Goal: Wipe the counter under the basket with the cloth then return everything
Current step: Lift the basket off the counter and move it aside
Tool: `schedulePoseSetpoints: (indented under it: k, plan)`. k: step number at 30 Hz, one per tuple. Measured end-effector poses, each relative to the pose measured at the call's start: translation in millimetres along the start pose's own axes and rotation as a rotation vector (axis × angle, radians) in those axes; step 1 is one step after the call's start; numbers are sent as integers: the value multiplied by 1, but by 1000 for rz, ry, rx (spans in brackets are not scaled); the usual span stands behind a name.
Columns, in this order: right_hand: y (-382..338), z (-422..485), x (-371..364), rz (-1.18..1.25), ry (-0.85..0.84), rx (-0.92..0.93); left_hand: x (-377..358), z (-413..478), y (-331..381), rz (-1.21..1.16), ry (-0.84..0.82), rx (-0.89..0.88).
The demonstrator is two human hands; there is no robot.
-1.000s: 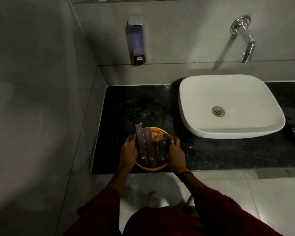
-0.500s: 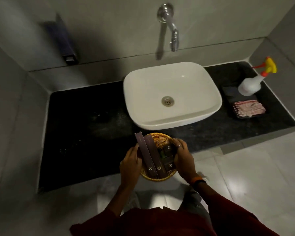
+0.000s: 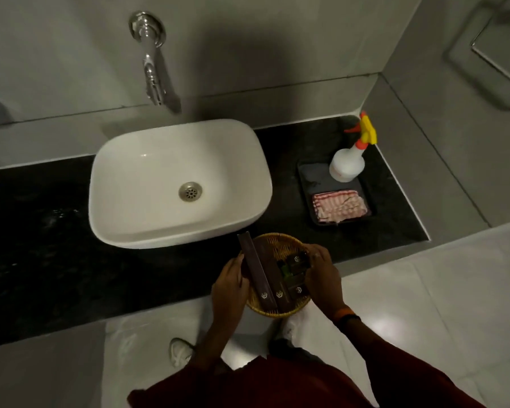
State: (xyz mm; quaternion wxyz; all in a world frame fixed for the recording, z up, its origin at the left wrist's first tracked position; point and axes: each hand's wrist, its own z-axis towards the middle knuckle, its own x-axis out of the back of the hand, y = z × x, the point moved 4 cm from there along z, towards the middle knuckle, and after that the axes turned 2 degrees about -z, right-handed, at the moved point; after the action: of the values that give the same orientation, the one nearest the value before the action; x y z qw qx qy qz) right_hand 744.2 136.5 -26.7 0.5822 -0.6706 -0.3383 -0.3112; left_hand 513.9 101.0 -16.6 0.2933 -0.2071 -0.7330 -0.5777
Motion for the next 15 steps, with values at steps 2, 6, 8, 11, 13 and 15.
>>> schedulePoseSetpoints:
  k: [2,6,8,11,13,15]
  plan:
    - [17,20,14,23,-1,4,-15,12,21,-10,12,17]
    - [32,51,26,46,-27,68,-35,24,43,-17,46,67]
    - [32,58,26,53,-36,98,-38,23,43,-12,62,67]
    - [37,65,29,81,-47,96,-44,25,45,1,74,77]
    - [42,68,31,93,-58,96,-48,28,48,-3,90,81]
    - [46,72,35,100,-62,96,-52,31,52,-13,93,91]
